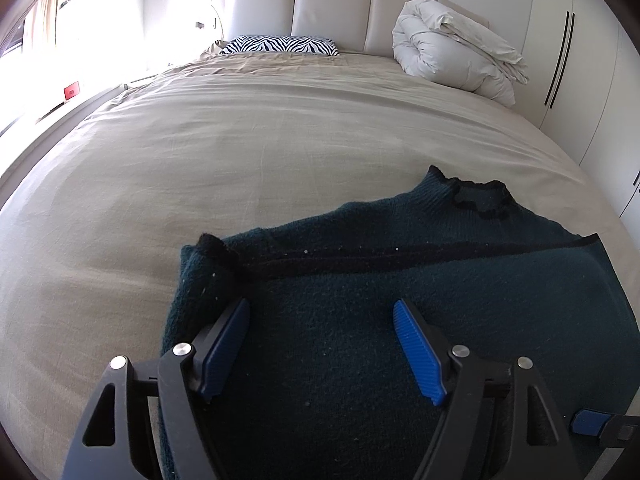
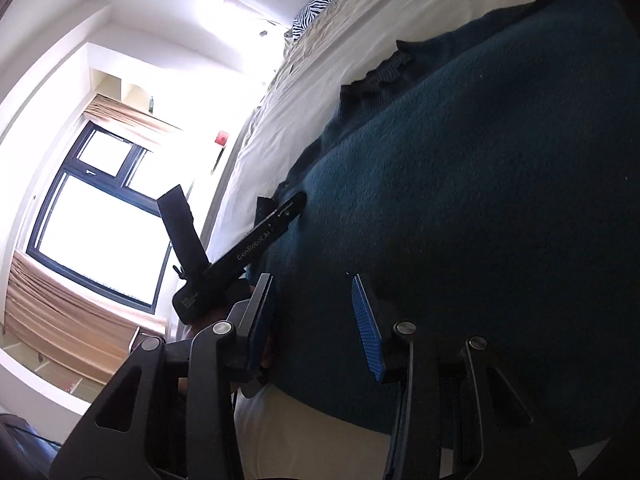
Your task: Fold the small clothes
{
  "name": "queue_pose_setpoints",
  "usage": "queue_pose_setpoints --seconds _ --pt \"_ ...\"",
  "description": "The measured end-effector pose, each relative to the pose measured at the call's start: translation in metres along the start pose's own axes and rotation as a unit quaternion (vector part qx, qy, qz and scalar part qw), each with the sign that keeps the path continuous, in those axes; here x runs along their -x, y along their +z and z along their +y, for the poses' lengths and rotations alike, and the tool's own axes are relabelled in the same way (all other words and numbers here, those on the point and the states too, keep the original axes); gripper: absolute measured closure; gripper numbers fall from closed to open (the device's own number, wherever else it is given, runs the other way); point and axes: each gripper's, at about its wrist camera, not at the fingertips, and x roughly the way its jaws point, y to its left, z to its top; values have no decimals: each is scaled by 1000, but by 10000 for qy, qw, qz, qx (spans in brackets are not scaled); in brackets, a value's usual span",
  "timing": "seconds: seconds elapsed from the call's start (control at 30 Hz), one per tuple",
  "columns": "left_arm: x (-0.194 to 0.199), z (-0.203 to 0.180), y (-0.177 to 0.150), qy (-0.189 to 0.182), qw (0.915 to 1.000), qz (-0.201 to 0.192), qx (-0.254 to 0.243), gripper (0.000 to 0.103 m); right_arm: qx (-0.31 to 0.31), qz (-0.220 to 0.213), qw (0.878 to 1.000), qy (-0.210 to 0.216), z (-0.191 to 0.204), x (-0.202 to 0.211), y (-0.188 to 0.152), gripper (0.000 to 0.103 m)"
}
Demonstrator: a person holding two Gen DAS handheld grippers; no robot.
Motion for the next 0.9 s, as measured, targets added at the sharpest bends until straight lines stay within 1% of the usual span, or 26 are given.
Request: queue_pose_setpoints --seconds 0.03,0.07,0.17,0.23,0.3,0.4,0.43,0.47,0.5,0.53,0.6,0.63,0.7,0.73,0.77,0.8,0.83,0.9 --pt "0 0 0 0 10000 -4 -2 26 -141 -27 9999 -31 -9 -2 -1 65" --pt "0 0 0 4 10000 -7 -3 26 -281 -122 9995 33 -19 5 -6 66" --pt "0 0 0 10 10000 -15 -4 26 -556 -546 9969 47 -42 31 0 66" --pt "0 1 0 1 10000 -21 0 26 -709 -898 9934 -86 -60 53 4 68" --pt "0 2 1 -28 10000 -26 20 26 -985 -1306 9863 -189 -84 80 6 68" --pt "6 3 2 -53 10000 29 64 27 -1340 -1940 9700 -585 -103 116 5 68" --pt "12 3 2 -5 9999 88 83 27 -1451 -2084 9649 -672 -107 129 1 68" --pt "20 1 0 83 9998 127 139 28 -1536 -2182 9612 -701 -109 142 2 65" --pt "31 0 -2 93 9995 163 235 29 -1545 -2247 9591 -758 -109 154 1 62" --pt "44 -5 -6 -53 9993 183 319 29 -1443 -2263 9600 -803 -102 158 -2 62" --pt "71 -19 -18 -376 9986 150 349 29 -1210 -2074 9687 -624 -81 147 -6 62" --pt "82 -30 -26 -462 9984 186 250 29 -1099 -1894 9746 -479 -71 135 -7 62" --pt "92 -51 -44 -671 9970 375 -13 29 -783 -1543 9846 -263 -42 98 -8 62" --pt "92 -58 -53 -708 9962 490 -91 29 -723 -1396 9875 -118 -36 91 -14 62" --pt "87 -61 -61 -654 9959 604 -131 29 -760 -1248 9893 43 -33 78 -18 62" --pt "80 -59 -69 -558 9955 762 -86 30 -798 -1095 9906 199 -30 63 -19 62" --pt "74 -53 -75 -545 9946 888 29 32 -796 -940 9919 306 -27 50 -21 62" --pt "76 -45 -79 -595 9948 831 32 35 -875 -694 9935 202 -30 30 -24 62"
